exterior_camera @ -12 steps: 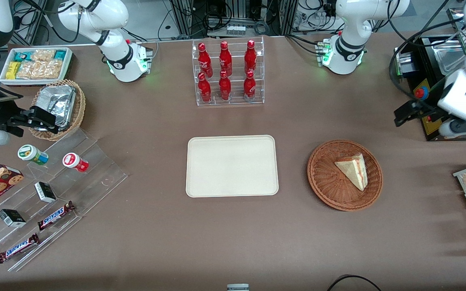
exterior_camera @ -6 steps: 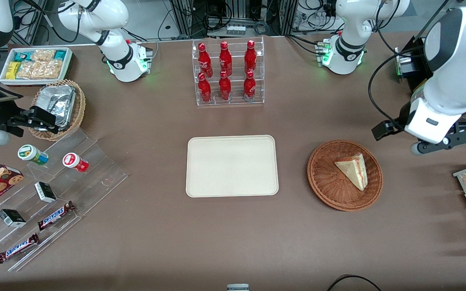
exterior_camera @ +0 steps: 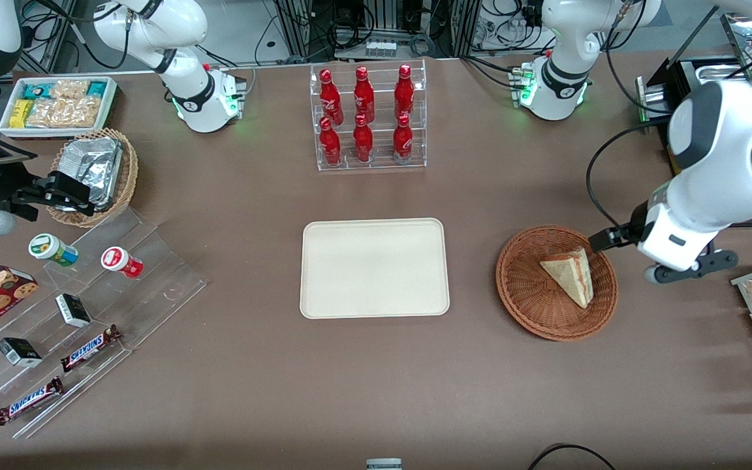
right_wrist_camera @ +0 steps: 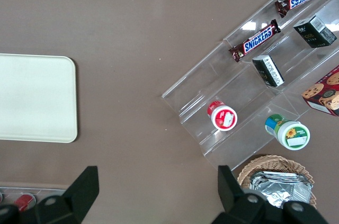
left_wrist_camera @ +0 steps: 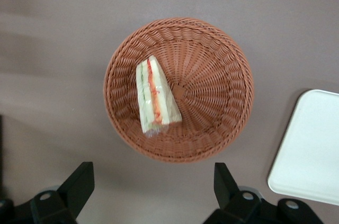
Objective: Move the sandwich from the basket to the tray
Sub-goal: 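Lower the open left gripper over the wrapped sandwich in the basket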
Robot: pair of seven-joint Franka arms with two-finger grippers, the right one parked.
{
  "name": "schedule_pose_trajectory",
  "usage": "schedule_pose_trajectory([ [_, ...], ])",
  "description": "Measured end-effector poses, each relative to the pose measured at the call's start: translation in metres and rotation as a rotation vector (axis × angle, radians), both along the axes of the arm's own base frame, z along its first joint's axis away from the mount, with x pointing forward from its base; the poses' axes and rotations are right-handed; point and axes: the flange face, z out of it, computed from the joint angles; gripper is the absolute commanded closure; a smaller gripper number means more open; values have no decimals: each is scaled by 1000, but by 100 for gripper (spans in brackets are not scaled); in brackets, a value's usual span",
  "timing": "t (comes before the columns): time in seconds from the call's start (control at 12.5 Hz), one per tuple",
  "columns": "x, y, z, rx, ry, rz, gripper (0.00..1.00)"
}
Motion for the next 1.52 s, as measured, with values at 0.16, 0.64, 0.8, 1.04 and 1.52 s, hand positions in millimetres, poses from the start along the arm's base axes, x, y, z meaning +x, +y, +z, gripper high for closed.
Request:
schedule_pose_trajectory([
  [0.16,1,11,-29,-6,-9,-4,0],
  [0.64,-13,28,-107,-26,-121,18,0],
  [0.8,-26,35,-136,-30,-151,31,0],
  [1.04,-35,37,-151,-34,-162,86,0],
  [1.52,-37,30,-154,-36,-173,251,0],
])
